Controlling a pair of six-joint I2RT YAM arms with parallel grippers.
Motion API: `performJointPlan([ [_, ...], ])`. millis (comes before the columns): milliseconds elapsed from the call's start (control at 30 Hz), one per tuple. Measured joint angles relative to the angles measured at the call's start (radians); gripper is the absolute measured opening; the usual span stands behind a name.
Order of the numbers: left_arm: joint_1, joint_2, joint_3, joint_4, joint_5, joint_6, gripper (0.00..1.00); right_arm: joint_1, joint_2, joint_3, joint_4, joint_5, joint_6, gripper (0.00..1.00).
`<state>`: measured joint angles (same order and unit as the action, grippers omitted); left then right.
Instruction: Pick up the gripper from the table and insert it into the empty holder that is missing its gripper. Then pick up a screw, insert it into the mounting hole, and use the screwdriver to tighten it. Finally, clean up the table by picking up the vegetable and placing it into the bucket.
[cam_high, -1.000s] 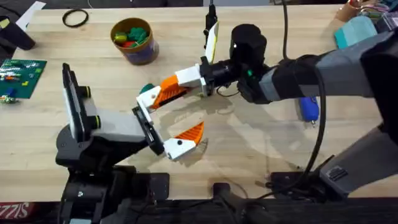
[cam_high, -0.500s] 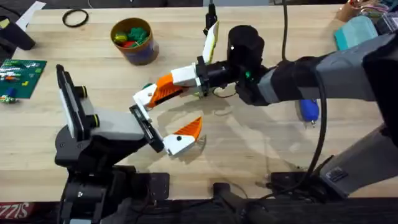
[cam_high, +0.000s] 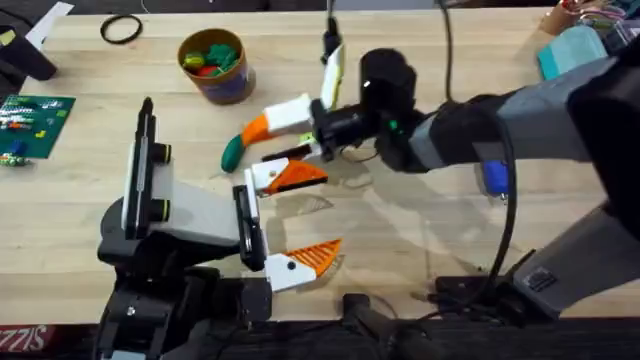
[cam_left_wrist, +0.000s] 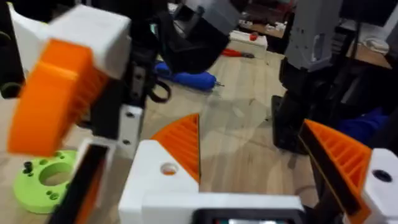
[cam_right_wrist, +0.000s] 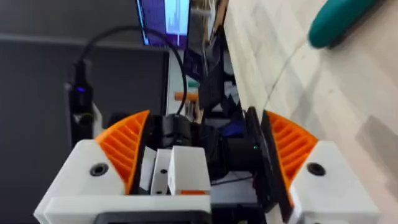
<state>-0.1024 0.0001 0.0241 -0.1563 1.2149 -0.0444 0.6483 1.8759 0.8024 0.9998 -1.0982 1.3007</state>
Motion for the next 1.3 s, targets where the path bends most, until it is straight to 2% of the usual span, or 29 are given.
performJointPlan([
  [200,0.0,0.0,-0.003,-0.001,0.032,0.0,0.986,-0.097,-0.017,-0.036,0.009,-0.025,0.0,0.997],
  [267,0.0,0.0,-0.003,-0.001,0.038,0.0,0.986,-0.117,-0.054,-0.093,0.014,-0.031,0.0,0.997],
  [367,0.0,0.0,-0.004,-0.001,0.045,0.0,0.986,-0.182,-0.208,-0.322,0.191,-0.018,0.024,0.997],
  [533,0.0,0.0,-0.005,0.003,0.037,0.0,0.986,-0.171,-0.267,-0.424,0.221,-0.002,0.046,0.996],
  [1000,0.0,0.0,-0.007,0.017,-0.018,0.0,0.986,-0.146,-0.269,-0.446,0.221,-0.003,0.06,0.971],
  [1100,0.0,0.0,-0.007,0.019,-0.033,0.0,0.986,-0.146,-0.269,-0.446,0.222,-0.003,0.062,0.837],
  [1133,0.0,0.0,-0.007,0.019,-0.034,0.0,0.986,-0.146,-0.269,-0.446,0.223,-0.003,0.06,0.754],
  [1200,0.0,0.0,-0.007,0.019,-0.035,0.0,0.986,-0.146,-0.269,-0.446,0.223,-0.004,0.063,0.502],
  [1233,0.0,0.0,-0.007,0.019,-0.037,-0.001,0.986,-0.146,-0.269,-0.446,0.224,-0.004,0.059,0.423],
  [1267,0.0,0.0,-0.007,0.019,-0.037,-0.005,0.986,-0.146,-0.27,-0.446,0.231,-0.006,0.064,0.261],
  [1300,0.0,0.0,-0.007,0.019,-0.038,-0.013,0.986,-0.146,-0.288,-0.446,0.243,-0.007,0.064,0.014],
])
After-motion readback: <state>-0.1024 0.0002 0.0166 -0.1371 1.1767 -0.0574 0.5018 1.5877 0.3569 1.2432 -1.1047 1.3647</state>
